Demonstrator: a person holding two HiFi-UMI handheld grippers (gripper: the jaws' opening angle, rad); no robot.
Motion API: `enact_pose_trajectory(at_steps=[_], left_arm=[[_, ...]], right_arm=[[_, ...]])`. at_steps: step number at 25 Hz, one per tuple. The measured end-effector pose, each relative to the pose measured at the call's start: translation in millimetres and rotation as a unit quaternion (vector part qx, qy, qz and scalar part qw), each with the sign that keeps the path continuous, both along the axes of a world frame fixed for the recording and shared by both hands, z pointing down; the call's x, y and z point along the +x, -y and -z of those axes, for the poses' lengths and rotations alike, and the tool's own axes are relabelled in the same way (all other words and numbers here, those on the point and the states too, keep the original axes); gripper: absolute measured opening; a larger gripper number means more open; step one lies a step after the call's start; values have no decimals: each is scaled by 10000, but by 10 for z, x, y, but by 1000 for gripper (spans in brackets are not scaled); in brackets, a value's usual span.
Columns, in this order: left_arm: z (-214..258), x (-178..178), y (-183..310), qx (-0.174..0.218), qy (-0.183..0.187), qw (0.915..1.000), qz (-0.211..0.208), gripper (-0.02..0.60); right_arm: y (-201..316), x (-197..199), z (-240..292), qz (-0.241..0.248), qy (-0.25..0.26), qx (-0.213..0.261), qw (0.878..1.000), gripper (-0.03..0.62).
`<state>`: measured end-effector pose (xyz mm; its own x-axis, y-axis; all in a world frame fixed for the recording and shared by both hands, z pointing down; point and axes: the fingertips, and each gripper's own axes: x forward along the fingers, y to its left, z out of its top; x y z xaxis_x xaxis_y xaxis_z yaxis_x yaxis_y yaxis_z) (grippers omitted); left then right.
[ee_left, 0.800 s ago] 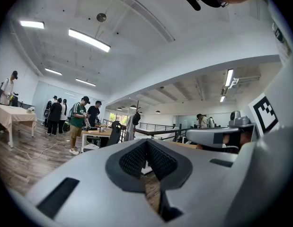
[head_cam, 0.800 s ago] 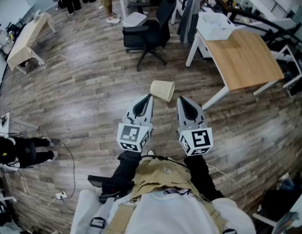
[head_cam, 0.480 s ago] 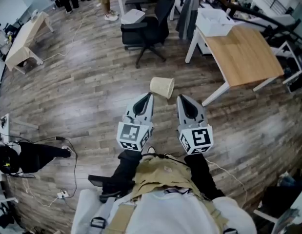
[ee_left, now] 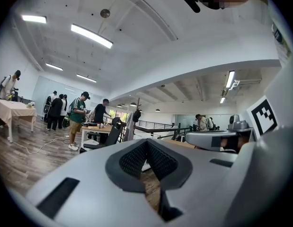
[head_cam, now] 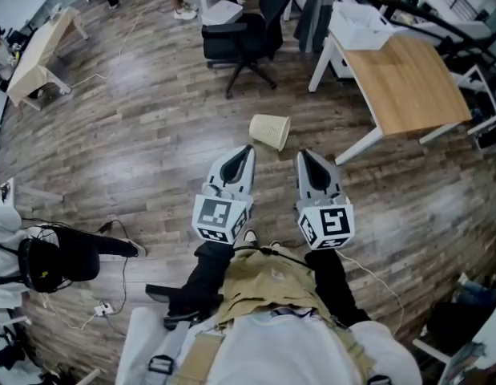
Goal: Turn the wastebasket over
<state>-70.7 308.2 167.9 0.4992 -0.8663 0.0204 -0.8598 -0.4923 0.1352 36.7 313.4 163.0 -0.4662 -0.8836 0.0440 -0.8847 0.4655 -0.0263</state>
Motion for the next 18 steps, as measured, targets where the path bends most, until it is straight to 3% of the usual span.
enact_pose_trajectory(at_steps=[9,18], left_arm=[[-174,-171,104,-175,-41,9998,-47,2],[-269,-255,199,-257,-94,9994,-210,2]], right_arm=[[119,131,-249,-465,146,-341,9982,20],[198,-11,-334,-560,119,-401,9976,20]])
